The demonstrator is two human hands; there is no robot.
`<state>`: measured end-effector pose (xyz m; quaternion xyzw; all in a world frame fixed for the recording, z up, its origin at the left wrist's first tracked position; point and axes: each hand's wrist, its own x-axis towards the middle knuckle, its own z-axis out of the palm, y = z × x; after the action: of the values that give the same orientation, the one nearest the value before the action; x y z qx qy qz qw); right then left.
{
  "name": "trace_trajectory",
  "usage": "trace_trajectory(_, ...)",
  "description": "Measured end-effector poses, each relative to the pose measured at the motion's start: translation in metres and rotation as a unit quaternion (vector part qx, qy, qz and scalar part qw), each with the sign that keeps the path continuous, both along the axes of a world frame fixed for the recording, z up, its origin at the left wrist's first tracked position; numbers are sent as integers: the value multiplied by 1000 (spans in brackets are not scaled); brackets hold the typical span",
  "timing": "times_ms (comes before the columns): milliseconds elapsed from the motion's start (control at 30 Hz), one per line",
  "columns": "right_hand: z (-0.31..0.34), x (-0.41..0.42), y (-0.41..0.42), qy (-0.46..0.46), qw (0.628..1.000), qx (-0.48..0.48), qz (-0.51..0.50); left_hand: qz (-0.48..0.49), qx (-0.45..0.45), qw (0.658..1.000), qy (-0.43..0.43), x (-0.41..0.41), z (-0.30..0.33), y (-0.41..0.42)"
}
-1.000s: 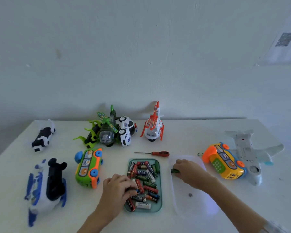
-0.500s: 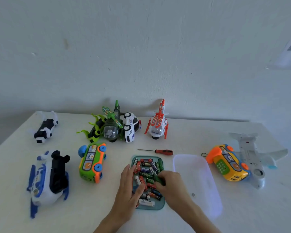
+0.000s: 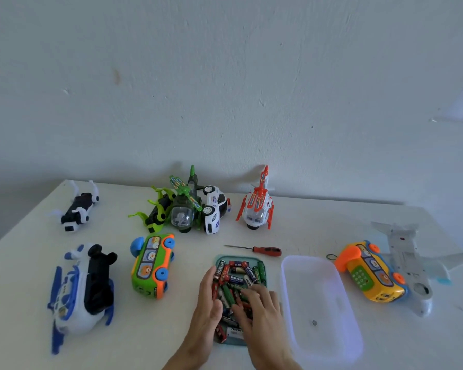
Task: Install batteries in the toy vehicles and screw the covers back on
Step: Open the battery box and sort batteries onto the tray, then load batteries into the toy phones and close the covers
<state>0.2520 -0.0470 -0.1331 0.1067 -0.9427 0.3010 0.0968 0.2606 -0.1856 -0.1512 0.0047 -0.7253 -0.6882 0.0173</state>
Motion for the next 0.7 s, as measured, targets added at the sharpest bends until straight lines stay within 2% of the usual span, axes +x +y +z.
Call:
trace_trajectory(100,-9,11,-5,49,998,39,18,1,41,999,1,-2,-5,-2)
trace_trajectory(267,-14,16,-20,21,987,145,65,6,64,998,-16,-6,-9,-10)
trace_trajectory(433,-21,10,-22,-3,976,206,74,-4,87,995,-47,-9,-8,-12)
trace_trajectory(633,-19,4,-20,-15,975,211,62,-38,64,996,-58,-9,5,-8)
trace_trajectory(700,-18,1,-18,-21,977,205,52,-43,7,998,-43,-9,10,-8)
